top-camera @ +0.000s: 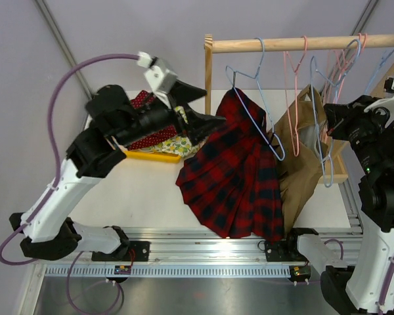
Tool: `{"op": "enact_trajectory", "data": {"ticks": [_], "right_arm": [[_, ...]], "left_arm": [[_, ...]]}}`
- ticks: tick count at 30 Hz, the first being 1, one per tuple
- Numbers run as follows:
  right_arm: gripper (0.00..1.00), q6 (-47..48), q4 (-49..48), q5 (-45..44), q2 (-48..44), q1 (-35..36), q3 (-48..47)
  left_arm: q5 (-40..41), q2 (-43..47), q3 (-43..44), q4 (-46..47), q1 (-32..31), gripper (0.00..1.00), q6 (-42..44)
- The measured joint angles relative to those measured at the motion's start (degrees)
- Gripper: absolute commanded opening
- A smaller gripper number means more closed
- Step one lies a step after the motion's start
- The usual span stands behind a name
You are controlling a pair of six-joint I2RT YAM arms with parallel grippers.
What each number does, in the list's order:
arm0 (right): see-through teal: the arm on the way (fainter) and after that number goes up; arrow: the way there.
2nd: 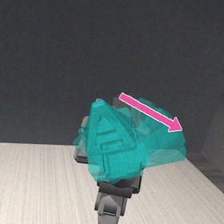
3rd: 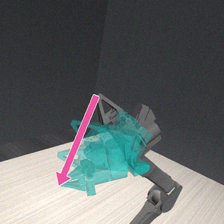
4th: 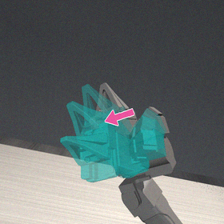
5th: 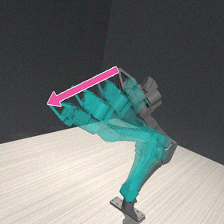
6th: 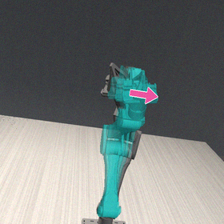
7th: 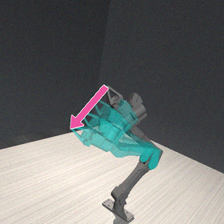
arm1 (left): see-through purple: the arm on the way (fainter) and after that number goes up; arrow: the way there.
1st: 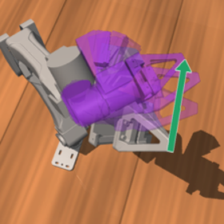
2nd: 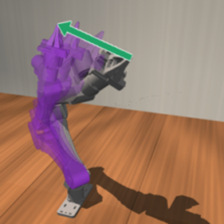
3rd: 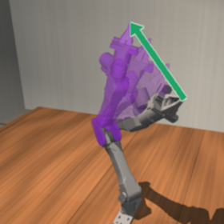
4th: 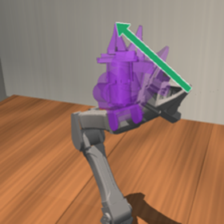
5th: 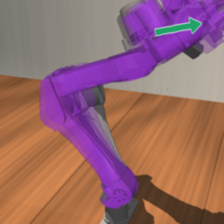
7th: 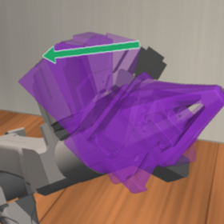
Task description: Remove the skirt from the hanger
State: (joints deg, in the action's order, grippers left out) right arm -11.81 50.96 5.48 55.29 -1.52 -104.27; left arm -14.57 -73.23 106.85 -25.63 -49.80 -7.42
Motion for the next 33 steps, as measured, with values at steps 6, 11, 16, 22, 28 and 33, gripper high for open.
{"op": "enact_trajectory", "data": {"ticks": [6,11,16,22,28,33], "right_arm": [[0.00,-1.40,-0.02,0.26,-2.54,0.00,2.45],[0.00,-2.86,0.00,1.53,-3.91,-0.04,2.62],[0.00,-4.35,1.03,3.06,-6.34,-0.04,2.62],[0.00,-5.18,2.19,4.02,-8.15,-0.04,2.51],[0.00,-6.10,2.21,4.76,-8.37,-0.02,2.38],[0.00,-6.71,2.25,5.20,-8.44,0.09,1.99]], "left_arm": [[2.38,-9.66,-3.17,4.00,-16.20,0.99,-0.11],[6.34,-20.06,-3.04,5.18,-27.10,0.99,-0.15],[8.59,-25.77,-1.07,6.01,-31.91,0.99,-0.35],[13.62,-27.02,2.03,8.33,-32.57,0.99,-0.39],[17.66,-27.32,2.29,11.54,-32.57,0.94,-0.31],[18.08,-29.27,2.29,13.77,-32.57,0.76,-0.39]]}}
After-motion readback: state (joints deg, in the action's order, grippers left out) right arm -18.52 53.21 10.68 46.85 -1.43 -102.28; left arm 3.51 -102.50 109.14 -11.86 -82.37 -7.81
